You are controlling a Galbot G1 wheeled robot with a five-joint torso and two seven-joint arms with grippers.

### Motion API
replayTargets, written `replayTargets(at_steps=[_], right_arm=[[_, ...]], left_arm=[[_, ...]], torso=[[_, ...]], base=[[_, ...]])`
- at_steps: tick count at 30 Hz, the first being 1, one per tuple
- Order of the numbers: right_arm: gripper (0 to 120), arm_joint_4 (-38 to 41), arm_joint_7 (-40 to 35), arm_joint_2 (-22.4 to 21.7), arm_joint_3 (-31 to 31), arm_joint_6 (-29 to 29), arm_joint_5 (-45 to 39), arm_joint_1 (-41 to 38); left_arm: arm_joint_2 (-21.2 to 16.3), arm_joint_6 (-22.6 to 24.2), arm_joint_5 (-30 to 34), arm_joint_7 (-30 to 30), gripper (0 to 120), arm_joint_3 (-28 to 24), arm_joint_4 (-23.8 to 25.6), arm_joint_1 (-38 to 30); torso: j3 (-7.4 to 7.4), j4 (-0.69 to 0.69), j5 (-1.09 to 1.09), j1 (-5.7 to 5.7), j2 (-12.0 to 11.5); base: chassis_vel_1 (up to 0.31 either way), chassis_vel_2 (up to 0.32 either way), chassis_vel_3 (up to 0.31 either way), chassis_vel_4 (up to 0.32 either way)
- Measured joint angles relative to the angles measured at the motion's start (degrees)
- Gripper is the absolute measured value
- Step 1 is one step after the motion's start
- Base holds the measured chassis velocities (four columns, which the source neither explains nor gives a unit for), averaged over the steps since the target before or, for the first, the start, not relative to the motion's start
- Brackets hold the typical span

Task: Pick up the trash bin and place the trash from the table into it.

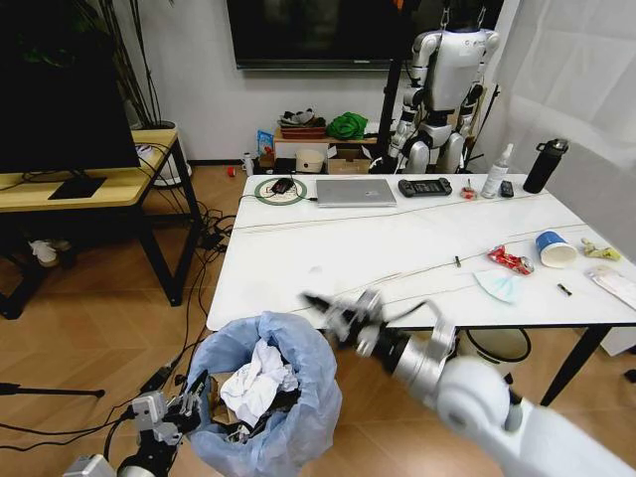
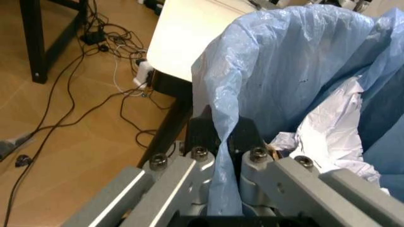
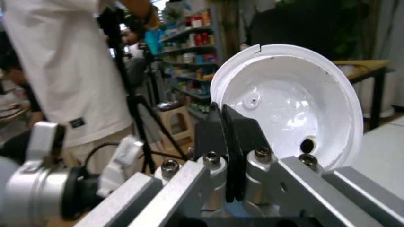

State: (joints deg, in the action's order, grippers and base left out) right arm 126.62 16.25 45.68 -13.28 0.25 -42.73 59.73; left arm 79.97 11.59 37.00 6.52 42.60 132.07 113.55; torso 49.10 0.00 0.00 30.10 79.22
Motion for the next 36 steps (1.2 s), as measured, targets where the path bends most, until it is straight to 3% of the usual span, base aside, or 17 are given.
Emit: replayTargets(at_steps=[8, 14, 15, 21, 24, 27, 32, 33, 36], right_arm=[[1, -3.51, 0.17, -0.3, -4.16, 0.61, 6.7, 0.83], [27, -2.82, -1.17, -0.98, 0.84, 0.22, 7.24, 4.37], [27, -2.82, -1.17, -0.98, 0.84, 0.22, 7.24, 4.37], [48, -0.76, -3.7, -3.18, 11.01, 1.67, 4.16, 10.82], [61, -1.03, -4.75, -2.76, 21.52, 2.82, 0.36, 18.24], [75, -2.74, -4.44, 1.84, 33.14, 5.43, -1.33, 25.24], [83, -4.42, -2.73, 5.32, 38.34, 7.66, -0.37, 28.64], [94, -6.02, -1.04, 8.93, 43.03, 9.25, 3.65, 31.76], [98, -7.25, -0.13, 12.1, 46.18, 10.26, 7.37, 34.16]], left_arm=[[0.88, 0.53, 0.18, -0.36, 0, -0.52, 1.01, 0.31], [0.34, 0.54, -0.44, -0.34, 0, -0.98, 0.4, -0.06], [0.34, 0.54, -0.44, -0.34, 0, -0.98, 0.4, -0.06], [-0.31, 0.32, -1.2, -0.28, 0, -1.97, -1.23, -0.78], [-0.83, -0.06, -1.67, 0.07, 0, -2.78, -2.76, -1.17], [-1.19, -0.94, -3.37, 0.87, 0, -3.5, -4.46, -1.1], [-1.31, -1.35, -3.88, 1.47, 0, -3.65, -5.5, -0.97], [-1.45, -1.83, -4.1, 2.02, 0, -3.58, -6.46, -0.96], [-1.79, -2.18, -4.2, 2.39, 0, -3.42, -7.28, -1.01]], torso=[[0.01, 0.0, 0.01, 0.0, 0.0], [0.01, 0.0, 0.01, 0.0, 0.0], [0.01, 0.0, 0.01, 0.0, 0.0], [0.01, 0.0, 0.01, 0.0, 0.0], [0.01, 0.0, -0.01, 0.0, 0.0], [0.01, 0.0, 0.0, 0.0, 0.0], [0.01, -0.01, 0.02, 0.0, 0.0], [0.01, 0.0, 0.02, 0.0, 0.0], [0.01, -0.01, 0.0, 0.0, 0.0]], base=[[0.0, 0.0, 0.0, 0.0], [0.0, 0.0, 0.0, 0.0], [0.0, 0.0, 0.0, 0.0], [0.0, 0.0, 0.0, 0.0], [0.0, 0.0, 0.0, 0.0], [0.0, 0.0, 0.0, 0.0], [0.0, 0.0, 0.0, 0.0], [0.0, 0.0, 0.0, 0.0], [0.0, 0.0, 0.0, 0.0]])
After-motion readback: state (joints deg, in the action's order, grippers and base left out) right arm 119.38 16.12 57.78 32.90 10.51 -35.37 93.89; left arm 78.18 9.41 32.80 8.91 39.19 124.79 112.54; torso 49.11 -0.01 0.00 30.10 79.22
